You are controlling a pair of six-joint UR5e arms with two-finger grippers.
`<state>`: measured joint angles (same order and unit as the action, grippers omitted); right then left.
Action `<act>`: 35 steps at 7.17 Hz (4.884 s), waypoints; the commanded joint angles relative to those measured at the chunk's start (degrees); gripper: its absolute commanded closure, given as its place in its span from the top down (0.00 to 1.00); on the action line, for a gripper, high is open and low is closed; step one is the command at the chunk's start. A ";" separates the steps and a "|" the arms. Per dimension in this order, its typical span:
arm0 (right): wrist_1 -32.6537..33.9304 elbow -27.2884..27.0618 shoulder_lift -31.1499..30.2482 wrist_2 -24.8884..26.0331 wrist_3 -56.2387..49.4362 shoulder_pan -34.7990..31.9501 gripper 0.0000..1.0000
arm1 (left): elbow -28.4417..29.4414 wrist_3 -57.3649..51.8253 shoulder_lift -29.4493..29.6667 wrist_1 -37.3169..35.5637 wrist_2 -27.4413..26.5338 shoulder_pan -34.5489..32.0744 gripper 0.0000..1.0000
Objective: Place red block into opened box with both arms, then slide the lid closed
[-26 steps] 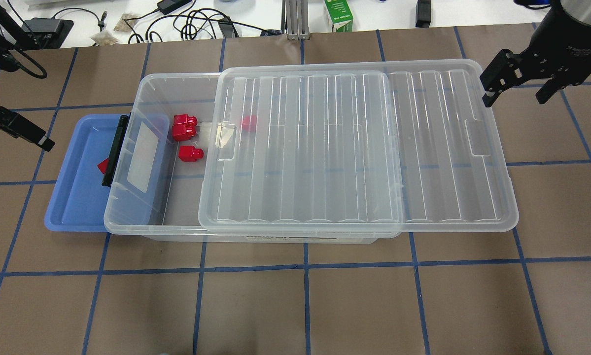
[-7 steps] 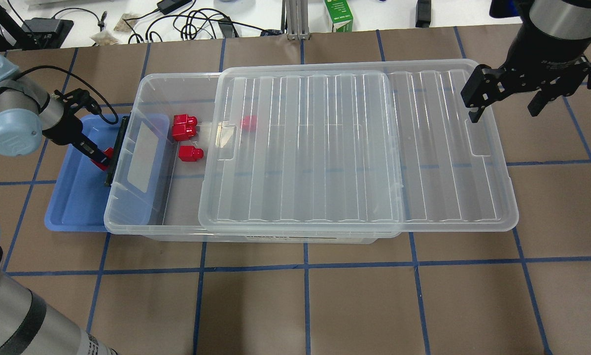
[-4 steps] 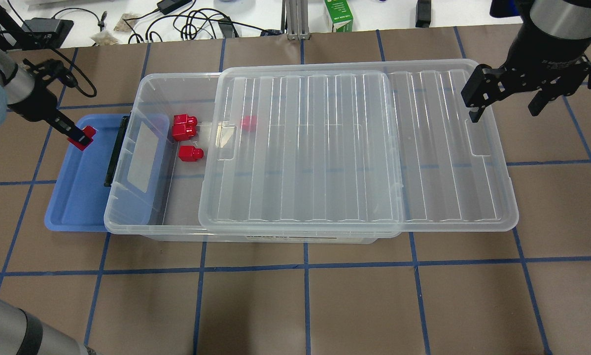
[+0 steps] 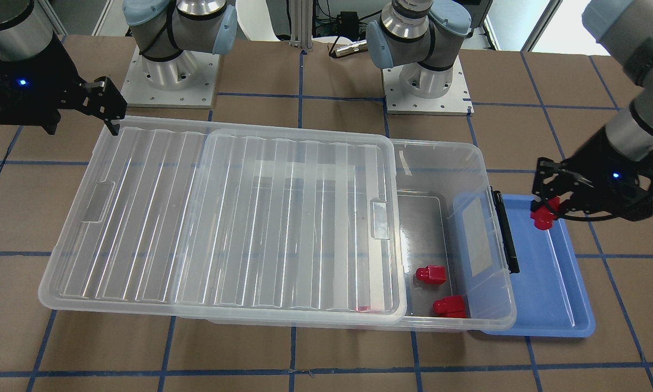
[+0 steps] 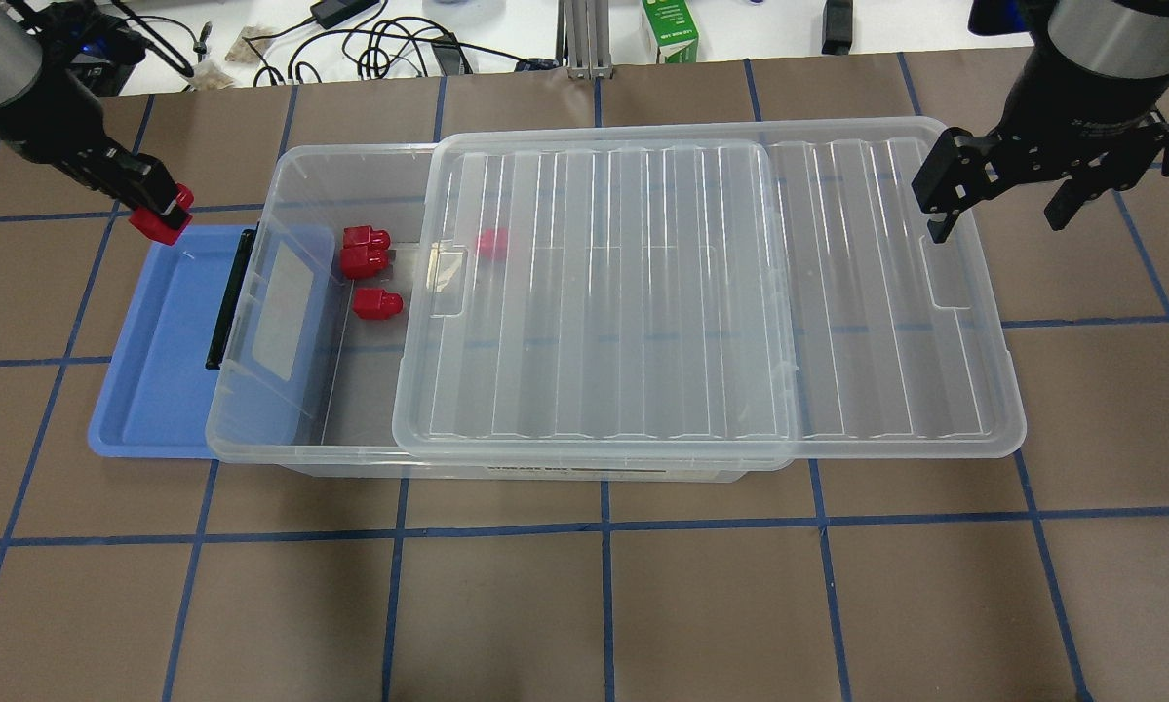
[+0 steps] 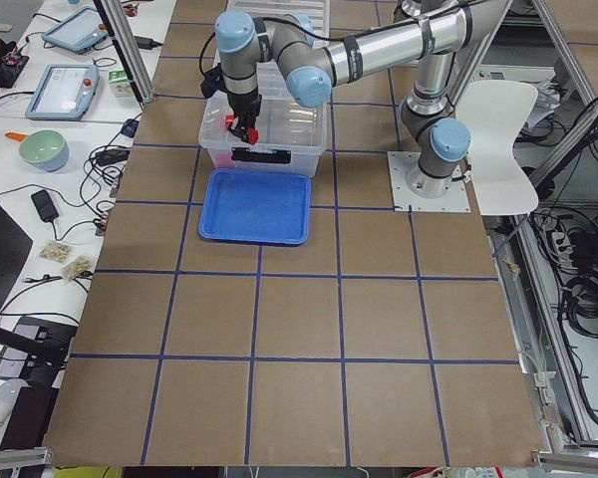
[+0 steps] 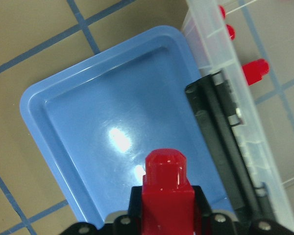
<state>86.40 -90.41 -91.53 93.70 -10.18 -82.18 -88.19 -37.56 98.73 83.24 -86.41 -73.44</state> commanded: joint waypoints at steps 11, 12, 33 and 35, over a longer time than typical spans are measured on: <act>-0.09 -0.20 0.13 0.08 -0.19 0.00 1.00 | -20.70 24.03 5.15 -22.06 -1.48 -11.20 0.00; -0.09 -0.20 0.04 0.08 -0.10 0.00 1.00 | -20.70 24.03 6.03 -23.03 -1.48 -11.20 0.00; 2.10 -0.73 2.23 0.43 -0.89 3.06 1.00 | 1.89 31.68 -8.63 6.06 -3.76 -17.00 1.00; 5.69 -0.91 5.38 0.26 -7.61 8.84 1.00 | 0.83 31.24 -8.38 5.62 -3.85 -17.00 1.00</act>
<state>89.85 -91.26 -88.12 93.99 -13.59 -76.81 -86.82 -6.18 90.36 88.94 -90.21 -90.41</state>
